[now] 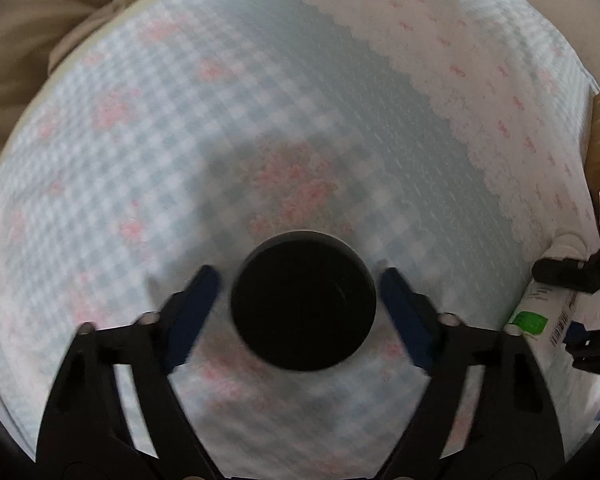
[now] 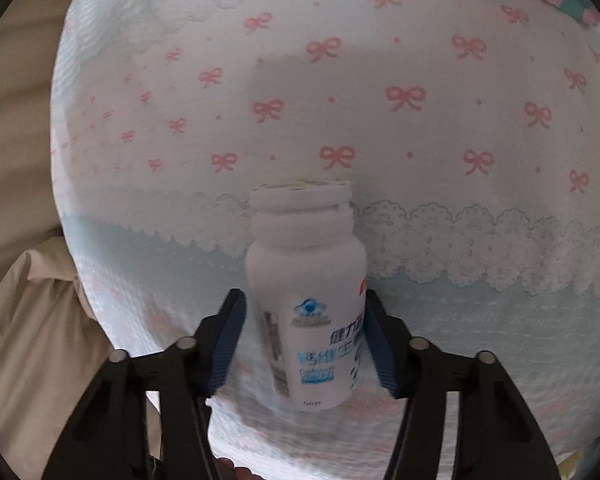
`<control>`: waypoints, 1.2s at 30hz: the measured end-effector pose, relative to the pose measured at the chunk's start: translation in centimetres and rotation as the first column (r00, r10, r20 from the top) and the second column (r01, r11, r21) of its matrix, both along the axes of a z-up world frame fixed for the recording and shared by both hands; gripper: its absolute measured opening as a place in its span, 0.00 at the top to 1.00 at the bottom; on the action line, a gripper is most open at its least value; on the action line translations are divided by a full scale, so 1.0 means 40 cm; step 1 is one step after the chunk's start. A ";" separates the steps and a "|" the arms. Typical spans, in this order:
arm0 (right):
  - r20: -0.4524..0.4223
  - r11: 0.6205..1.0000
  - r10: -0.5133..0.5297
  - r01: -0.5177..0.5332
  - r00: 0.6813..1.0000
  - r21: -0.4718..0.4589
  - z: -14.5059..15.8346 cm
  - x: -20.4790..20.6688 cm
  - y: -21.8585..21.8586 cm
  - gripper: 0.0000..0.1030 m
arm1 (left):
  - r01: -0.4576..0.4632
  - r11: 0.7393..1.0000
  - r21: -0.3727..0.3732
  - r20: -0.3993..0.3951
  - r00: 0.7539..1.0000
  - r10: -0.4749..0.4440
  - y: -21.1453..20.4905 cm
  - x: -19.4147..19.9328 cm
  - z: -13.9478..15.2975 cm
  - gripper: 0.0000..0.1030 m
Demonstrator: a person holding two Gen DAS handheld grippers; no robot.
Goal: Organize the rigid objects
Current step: 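Grasp the black-lidded small jar with the left tool while the right tool grasps the white pill bottle, then lift and carry the black jar and pill bottle toward the pink box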
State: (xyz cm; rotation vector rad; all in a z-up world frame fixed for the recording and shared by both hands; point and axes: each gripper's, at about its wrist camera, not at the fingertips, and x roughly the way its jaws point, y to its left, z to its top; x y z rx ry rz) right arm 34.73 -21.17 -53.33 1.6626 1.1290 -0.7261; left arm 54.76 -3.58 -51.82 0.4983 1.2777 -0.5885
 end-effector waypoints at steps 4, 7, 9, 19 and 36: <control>-0.004 0.999 -0.044 0.044 0.999 0.025 -0.011 -0.017 -0.007 0.54 | 0.013 1.000 -0.008 0.028 1.000 -0.013 -0.014 -0.012 -0.001 0.47; -0.009 0.998 -0.058 0.058 0.998 0.039 -0.017 -0.026 -0.014 0.54 | 0.017 1.000 -0.004 0.032 0.999 -0.016 -0.021 -0.009 -0.001 0.48; -0.002 0.997 -0.060 0.060 0.998 0.045 -0.019 -0.036 -0.018 0.54 | 0.016 1.000 -0.004 0.040 0.999 -0.016 -0.021 -0.008 -0.001 0.48; 0.048 0.999 -0.013 0.012 0.999 0.033 -0.011 -0.059 -0.028 0.55 | -0.013 1.000 -0.002 0.055 0.998 0.013 0.007 -0.072 0.043 0.48; 0.109 0.893 0.418 -0.387 0.902 -0.229 0.221 -0.128 -0.020 0.55 | -0.043 0.998 -0.047 0.123 0.991 0.048 0.069 -0.231 0.291 0.48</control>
